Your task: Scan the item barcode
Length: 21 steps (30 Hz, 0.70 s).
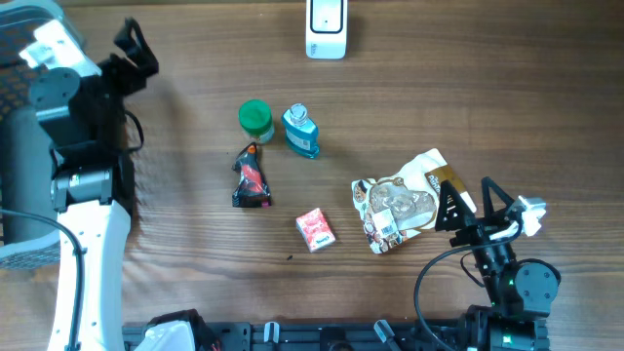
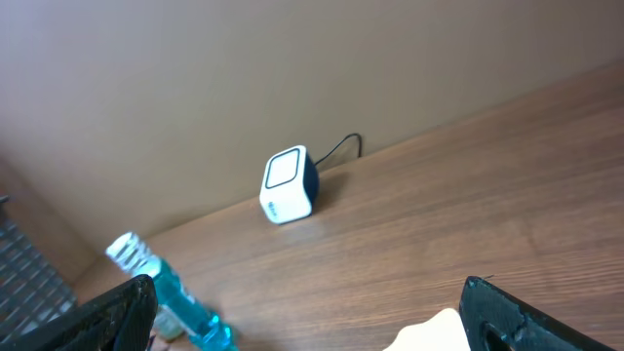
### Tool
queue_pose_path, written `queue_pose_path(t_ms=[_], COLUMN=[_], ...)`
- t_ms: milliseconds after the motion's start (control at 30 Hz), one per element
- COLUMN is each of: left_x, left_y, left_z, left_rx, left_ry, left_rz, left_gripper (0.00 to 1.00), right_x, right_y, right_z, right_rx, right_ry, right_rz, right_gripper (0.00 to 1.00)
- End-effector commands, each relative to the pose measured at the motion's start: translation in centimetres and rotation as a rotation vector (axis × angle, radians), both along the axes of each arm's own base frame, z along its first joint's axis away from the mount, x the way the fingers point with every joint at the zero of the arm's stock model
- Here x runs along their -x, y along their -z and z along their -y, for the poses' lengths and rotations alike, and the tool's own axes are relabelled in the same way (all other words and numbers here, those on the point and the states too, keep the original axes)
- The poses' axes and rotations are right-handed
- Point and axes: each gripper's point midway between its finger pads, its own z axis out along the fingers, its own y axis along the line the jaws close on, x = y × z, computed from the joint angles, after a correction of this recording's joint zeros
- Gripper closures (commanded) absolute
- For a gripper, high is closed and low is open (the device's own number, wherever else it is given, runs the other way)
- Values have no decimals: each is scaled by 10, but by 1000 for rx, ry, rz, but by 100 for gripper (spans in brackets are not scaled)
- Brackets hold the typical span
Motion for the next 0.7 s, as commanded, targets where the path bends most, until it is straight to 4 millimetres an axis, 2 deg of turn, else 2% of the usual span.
queue_pose_path(t_ms=[0,133,267,467,567,667], left_x=[-1,5,19,72,97,112], left_y=[-24,-24,-42,-92,-115,-127], left_z=[9,11,20,55,61,65], left_rx=[-54,-73,-79,-187,-197,-187], left_ry=[45,48,64,146,151,167], left_rz=[81,64,99,206,276,316], left_gripper=[0,0,0,0,0,0], right_x=[2,0,-1,-1,2,5], right_y=[0,7,13,12,4,-3], right_z=[-9,-10,-9,-12,-19,-24], right_rx=[-8,-13,-15,-18,-16,-14], right_ry=[-53,-60,-60,-75,-117,-146], right_rz=[-3,-37,-63,-64,-49,-38], right_gripper=[0,0,0,0,0,0])
